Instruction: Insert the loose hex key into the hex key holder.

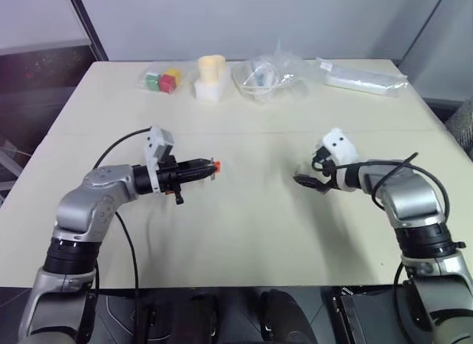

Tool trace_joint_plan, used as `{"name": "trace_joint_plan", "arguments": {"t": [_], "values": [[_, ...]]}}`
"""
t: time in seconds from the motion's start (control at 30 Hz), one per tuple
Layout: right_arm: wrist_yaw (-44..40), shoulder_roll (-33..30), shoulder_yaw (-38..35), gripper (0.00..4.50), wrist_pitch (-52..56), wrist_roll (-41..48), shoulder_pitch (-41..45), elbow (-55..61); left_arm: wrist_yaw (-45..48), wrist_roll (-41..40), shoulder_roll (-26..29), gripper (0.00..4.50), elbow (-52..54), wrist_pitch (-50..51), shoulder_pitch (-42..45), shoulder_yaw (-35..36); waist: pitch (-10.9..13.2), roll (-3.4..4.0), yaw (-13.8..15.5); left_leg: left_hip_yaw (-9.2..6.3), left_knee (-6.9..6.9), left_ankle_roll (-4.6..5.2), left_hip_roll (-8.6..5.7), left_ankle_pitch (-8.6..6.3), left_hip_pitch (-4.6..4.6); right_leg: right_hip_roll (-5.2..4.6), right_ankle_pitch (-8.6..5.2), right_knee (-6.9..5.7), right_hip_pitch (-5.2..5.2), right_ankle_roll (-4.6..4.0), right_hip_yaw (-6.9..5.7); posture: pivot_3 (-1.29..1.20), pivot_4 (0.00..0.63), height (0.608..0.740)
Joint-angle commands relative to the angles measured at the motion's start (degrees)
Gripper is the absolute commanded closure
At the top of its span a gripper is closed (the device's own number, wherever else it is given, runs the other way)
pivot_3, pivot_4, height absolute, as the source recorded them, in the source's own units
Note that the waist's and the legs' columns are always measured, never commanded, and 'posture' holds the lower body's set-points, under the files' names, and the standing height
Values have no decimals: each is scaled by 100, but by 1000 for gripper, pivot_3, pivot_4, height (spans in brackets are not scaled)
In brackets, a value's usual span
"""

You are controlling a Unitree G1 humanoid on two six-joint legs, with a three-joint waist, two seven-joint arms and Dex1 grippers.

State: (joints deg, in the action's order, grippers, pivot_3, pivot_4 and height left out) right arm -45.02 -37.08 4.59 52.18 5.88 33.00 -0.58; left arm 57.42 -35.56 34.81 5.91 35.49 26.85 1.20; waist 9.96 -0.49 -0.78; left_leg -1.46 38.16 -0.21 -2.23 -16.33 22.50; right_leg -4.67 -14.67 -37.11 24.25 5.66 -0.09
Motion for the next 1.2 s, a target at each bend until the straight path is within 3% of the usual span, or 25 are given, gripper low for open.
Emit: {"name": "trace_joint_plan", "arguments": {"t": [0.03,0.27,0.3,0.37,0.43,0.6,0.8,0.93,1.2], "values": [[-24,-19,75,33,-344,3,25,-298,53,-64,78,4380,246,-30,39,121,0,0,0,0,0,0,0,0,0,0,0,0,0,0,0,0,150,740],[-40,48,174,33,-657,4,125,-905,26,-86,128,4380,346,-3,-33,162,-1,-2,-1,0,1,0,0,0,-1,-1,0,0,-1,0,0,0,150,740],[-53,49,184,268,-680,4,119,-945,17,-95,137,4380,369,4,-50,170,-2,-3,-1,0,1,0,0,0,-1,-1,0,0,-2,0,0,0,150,740],[-80,52,208,866,-724,0,112,-1013,4,-101,147,4380,392,12,-67,177,-3,-5,0,0,2,0,0,0,-1,-1,0,1,-3,0,1,0,150,740],[-114,51,231,1769,-719,6,100,-1043,-4,-109,157,4380,418,21,-89,186,-3,-5,0,0,2,0,1,0,-1,-2,0,1,-3,0,1,0,150,740],[-208,21,278,4343,-671,27,10,-970,-8,-139,198,4380,469,51,-139,234,-7,-11,2,-1,2,0,1,0,-1,-2,0,1,-5,0,2,0,150,740],[-284,-10,253,4435,-575,117,-157,-632,-2,-149,203,4380,485,68,-163,252,-8,-13,10,-2,2,0,0,0,-2,-4,0,2,-5,0,3,0,150,740],[-198,112,-56,4435,-1087,309,-216,-80,0,-152,145,4380,449,77,-86,198,-8,-13,9,-2,2,0,1,0,-1,-5,0,2,-5,0,4,0,150,740],[463,1070,-646,4435,-1372,1047,27,1300,87,-46,25,4380,232,-13,25,61,-7,-11,3,-2,-1,-1,3,0,0,-2,0,1,1,0,4,0,150,740]]}}
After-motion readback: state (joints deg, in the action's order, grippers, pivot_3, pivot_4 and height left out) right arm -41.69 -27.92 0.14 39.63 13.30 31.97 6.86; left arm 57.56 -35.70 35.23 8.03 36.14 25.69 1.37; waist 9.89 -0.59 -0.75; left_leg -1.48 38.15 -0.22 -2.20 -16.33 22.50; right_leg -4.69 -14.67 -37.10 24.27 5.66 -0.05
